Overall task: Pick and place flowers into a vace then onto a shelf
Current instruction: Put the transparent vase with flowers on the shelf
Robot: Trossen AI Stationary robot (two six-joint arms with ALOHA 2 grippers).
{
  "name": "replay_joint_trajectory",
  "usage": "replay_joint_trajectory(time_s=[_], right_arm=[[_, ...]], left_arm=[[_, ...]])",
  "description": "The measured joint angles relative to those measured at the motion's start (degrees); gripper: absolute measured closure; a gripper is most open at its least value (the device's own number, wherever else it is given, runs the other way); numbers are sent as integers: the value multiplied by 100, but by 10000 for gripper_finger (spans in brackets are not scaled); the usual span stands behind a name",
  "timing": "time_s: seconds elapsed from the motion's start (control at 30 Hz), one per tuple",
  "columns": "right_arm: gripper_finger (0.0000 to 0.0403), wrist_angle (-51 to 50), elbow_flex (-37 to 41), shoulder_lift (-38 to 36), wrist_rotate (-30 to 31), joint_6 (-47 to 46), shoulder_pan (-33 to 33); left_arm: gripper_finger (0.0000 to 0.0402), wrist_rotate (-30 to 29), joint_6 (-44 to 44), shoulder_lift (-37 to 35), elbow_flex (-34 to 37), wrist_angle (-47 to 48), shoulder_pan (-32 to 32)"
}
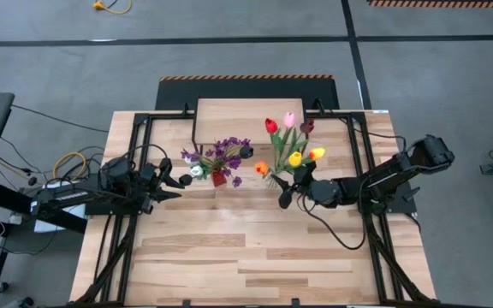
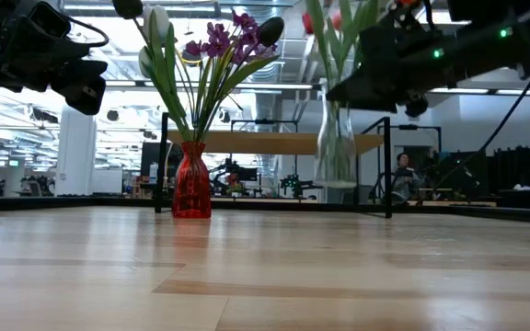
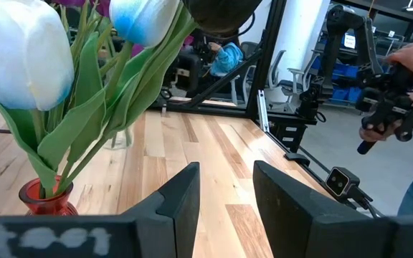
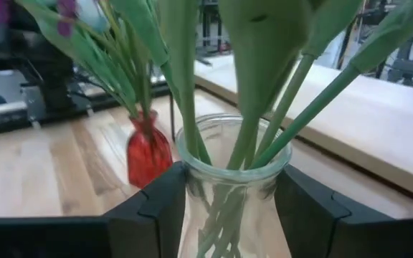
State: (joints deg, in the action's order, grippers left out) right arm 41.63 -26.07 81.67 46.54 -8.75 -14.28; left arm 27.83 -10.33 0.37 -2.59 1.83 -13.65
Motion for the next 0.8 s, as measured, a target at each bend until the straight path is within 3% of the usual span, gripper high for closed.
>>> replay_joint_trajectory(time_s=[0.27, 0.47, 0.8], right_arm=[[213, -352, -430, -186, 623, 14, -197], [234, -1957, -854, -930, 760, -322, -175], [222, -3830, -1796, -1913, 724, 22, 332]], left_arm=[[282, 0, 0, 1, 0, 0, 2], [282, 0, 0, 0, 0, 0, 2], [282, -7, 0, -1, 0, 0, 1]])
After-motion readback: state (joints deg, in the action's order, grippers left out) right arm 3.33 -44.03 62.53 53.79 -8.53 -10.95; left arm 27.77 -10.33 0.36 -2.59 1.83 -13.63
